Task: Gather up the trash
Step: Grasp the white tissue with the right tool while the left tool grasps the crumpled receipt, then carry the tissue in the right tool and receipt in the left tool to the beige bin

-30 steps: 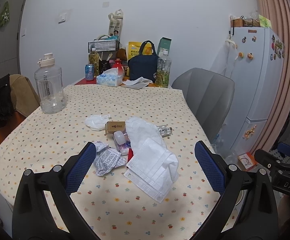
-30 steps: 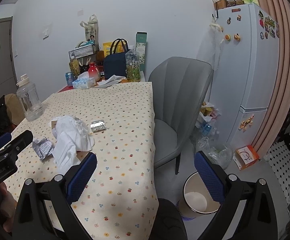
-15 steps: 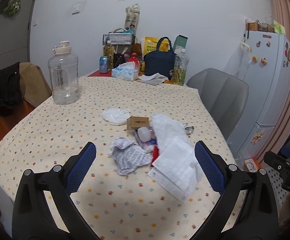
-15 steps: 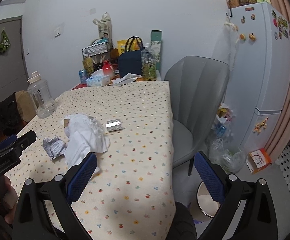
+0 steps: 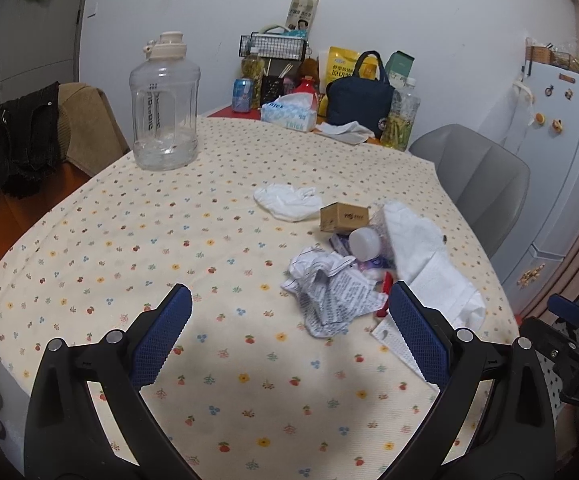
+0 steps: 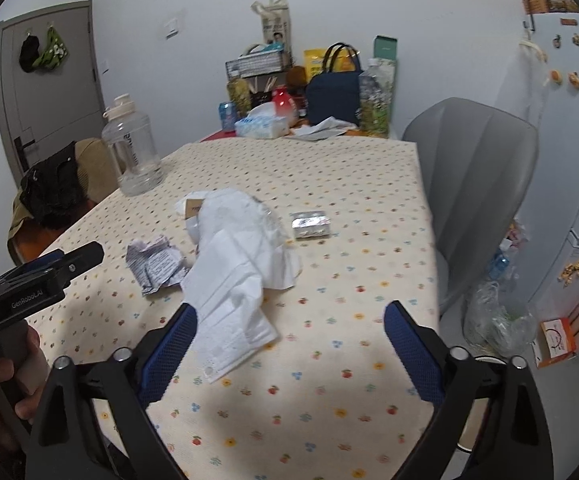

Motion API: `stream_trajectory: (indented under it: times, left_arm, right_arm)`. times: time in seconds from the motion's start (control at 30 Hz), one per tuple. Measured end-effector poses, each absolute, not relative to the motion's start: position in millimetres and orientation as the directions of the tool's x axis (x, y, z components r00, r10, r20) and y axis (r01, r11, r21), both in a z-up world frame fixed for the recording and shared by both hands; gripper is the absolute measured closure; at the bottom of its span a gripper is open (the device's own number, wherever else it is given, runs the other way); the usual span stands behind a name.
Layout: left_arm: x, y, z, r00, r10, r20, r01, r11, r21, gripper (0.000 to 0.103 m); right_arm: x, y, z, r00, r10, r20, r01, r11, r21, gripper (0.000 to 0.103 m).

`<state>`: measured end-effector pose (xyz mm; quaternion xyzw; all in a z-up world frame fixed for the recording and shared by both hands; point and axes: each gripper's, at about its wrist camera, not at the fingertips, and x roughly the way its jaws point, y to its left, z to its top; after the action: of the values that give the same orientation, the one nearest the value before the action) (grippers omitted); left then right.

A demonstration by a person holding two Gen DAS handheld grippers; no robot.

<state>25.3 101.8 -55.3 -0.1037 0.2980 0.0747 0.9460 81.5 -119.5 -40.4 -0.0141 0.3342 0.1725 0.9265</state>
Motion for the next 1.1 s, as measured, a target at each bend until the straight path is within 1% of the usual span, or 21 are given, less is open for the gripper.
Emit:
stream_trajectory:
  times: [0.03, 0.1, 0.17, 0.23, 0.3, 0.4, 0.43, 0.57, 0.6, 0.63, 0.7, 0.77, 0.8, 0.83, 0.87, 0.9, 0.93, 1.0, 1.1]
  left_arm:
    - [26, 103, -57, 0.808, 0.084, -0.584, -0.208, 0.967, -0.149, 0.006]
    - [28, 107, -61, 0.801, 0.097, -0.590, -0.222, 0.964, -0.143, 0.006]
    - [31, 109, -65, 0.797, 0.100, -0.596, -0.228, 0.963, -0.144, 0.006]
    - [35, 110, -68, 0.791, 0.098, -0.604, -0.228, 0.963, -0.143, 0.006]
    - [39, 110, -70, 0.787, 0.092, -0.610, -0.224, 0.964, -0.145, 0.006]
    - [47, 106, -71, 0.786, 0.086, -0.613, -0.214, 0.967, -0.140, 0.006]
    - [50, 105, -71, 0.786, 0.085, -0.613, -0.212, 0.967, -0.138, 0.007]
    - [63, 102, -74, 0.777, 0.072, -0.625, -0.208, 0.967, -0.147, 0.018]
    - [66, 101, -75, 0.776, 0.070, -0.627, -0.209, 0.966, -0.150, 0.019]
    - [70, 101, -75, 0.774, 0.066, -0.629, -0.208, 0.966, -0.155, 0.023]
    - [78, 101, -78, 0.765, 0.043, -0.643, -0.204, 0.963, -0.178, 0.029]
    - [84, 103, -82, 0.757, 0.007, -0.653, -0.196, 0.956, -0.217, 0.041]
    - [87, 103, -84, 0.755, -0.014, -0.655, -0.189, 0.953, -0.238, 0.044]
    - [89, 102, -85, 0.754, -0.024, -0.656, -0.184, 0.951, -0.246, 0.053]
    - [90, 101, -86, 0.750, -0.030, -0.661, -0.181, 0.951, -0.250, 0.067]
    - [92, 100, -88, 0.746, -0.034, -0.665, -0.180, 0.952, -0.250, 0.074]
    - [93, 99, -89, 0.743, -0.037, -0.669, -0.178, 0.951, -0.251, 0.085]
    - [90, 96, -87, 0.750, -0.022, -0.661, -0.184, 0.953, -0.240, 0.092]
    - [82, 96, -80, 0.767, -0.018, -0.642, -0.179, 0.954, -0.241, 0.094]
  right_arm:
    - [84, -116, -43, 0.707, 0.320, -0.631, -0.340, 0.936, 0.093, 0.023]
    - [90, -109, -49, 0.684, 0.337, -0.647, -0.360, 0.927, 0.102, 0.030]
    - [96, -103, -54, 0.669, 0.348, -0.657, -0.371, 0.922, 0.111, 0.033]
    - [101, -99, -58, 0.658, 0.355, -0.664, -0.377, 0.919, 0.118, 0.040]
    - [106, -96, -62, 0.647, 0.360, -0.672, -0.380, 0.916, 0.126, 0.044]
    - [112, -94, -68, 0.633, 0.364, -0.683, -0.379, 0.915, 0.136, 0.054]
    - [114, -94, -70, 0.629, 0.365, -0.687, -0.378, 0.915, 0.140, 0.059]
    - [117, -92, -74, 0.614, 0.377, -0.694, -0.386, 0.910, 0.152, 0.069]
    - [118, -92, -76, 0.610, 0.381, -0.695, -0.390, 0.908, 0.155, 0.074]
    - [119, -91, -77, 0.606, 0.385, -0.697, -0.394, 0.905, 0.157, 0.081]
    - [120, -90, -79, 0.593, 0.397, -0.701, -0.403, 0.900, 0.168, 0.084]
    - [119, -91, -79, 0.591, 0.404, -0.698, -0.407, 0.897, 0.174, 0.086]
    - [119, -91, -78, 0.591, 0.405, -0.697, -0.408, 0.896, 0.175, 0.087]
    - [118, -91, -77, 0.592, 0.409, -0.695, -0.410, 0.895, 0.177, 0.088]
    - [117, -91, -76, 0.594, 0.409, -0.692, -0.411, 0.895, 0.176, 0.089]
    - [116, -92, -75, 0.597, 0.410, -0.690, -0.411, 0.894, 0.176, 0.090]
    - [115, -92, -73, 0.600, 0.411, -0.687, -0.412, 0.894, 0.175, 0.090]
    - [112, -93, -69, 0.610, 0.410, -0.678, -0.411, 0.895, 0.173, 0.091]
    - [108, -97, -64, 0.622, 0.410, -0.667, -0.403, 0.898, 0.175, 0.092]
